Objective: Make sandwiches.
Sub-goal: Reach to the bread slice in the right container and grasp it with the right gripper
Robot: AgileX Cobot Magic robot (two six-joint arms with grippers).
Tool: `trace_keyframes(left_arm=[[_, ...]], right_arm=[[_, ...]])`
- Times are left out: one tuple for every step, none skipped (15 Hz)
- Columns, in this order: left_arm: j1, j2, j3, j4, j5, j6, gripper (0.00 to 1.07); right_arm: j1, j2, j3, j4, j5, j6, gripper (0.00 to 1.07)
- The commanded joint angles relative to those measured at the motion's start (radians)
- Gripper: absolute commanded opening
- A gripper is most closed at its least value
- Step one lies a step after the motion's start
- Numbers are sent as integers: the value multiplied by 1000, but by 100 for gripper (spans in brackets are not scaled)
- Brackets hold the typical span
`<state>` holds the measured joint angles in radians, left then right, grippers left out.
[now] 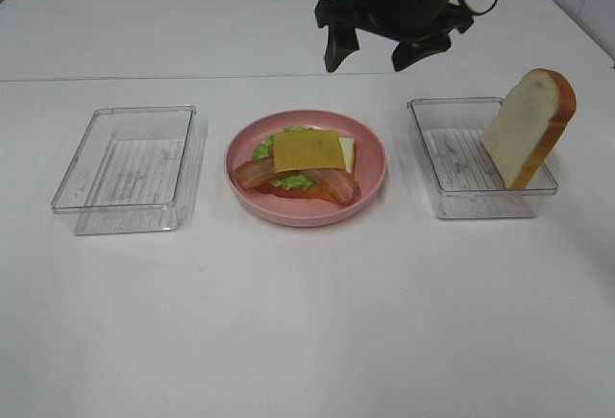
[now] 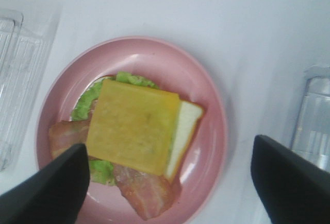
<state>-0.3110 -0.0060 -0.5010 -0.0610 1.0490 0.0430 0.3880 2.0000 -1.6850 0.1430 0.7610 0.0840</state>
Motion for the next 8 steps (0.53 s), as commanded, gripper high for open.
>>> trace_keyframes(left_arm=[[-2, -8, 1, 0, -9, 1, 82], [-2, -8, 1, 0, -9, 1, 82], [-2, -8, 1, 0, -9, 1, 82], [-2, -8, 1, 0, -9, 1, 82], [-2, -8, 1, 0, -9, 1, 82], [-2, -8, 1, 0, -9, 1, 82], [-2, -8, 1, 0, -9, 1, 82], [-2, -8, 1, 0, -9, 1, 82]], right_arm=[[-54, -67, 2, -62, 37, 37, 80], [-91, -88, 2, -69, 63, 35, 80], [-130, -108, 2, -81, 100, 33, 80], [-189, -126, 2, -108, 146, 33, 80], [-231, -128, 2, -128, 174, 33, 80], [-267, -128, 2, -143, 201, 33, 80], [-301, -128, 2, -152, 225, 24, 80], [-338, -128, 2, -149, 242, 13, 80]])
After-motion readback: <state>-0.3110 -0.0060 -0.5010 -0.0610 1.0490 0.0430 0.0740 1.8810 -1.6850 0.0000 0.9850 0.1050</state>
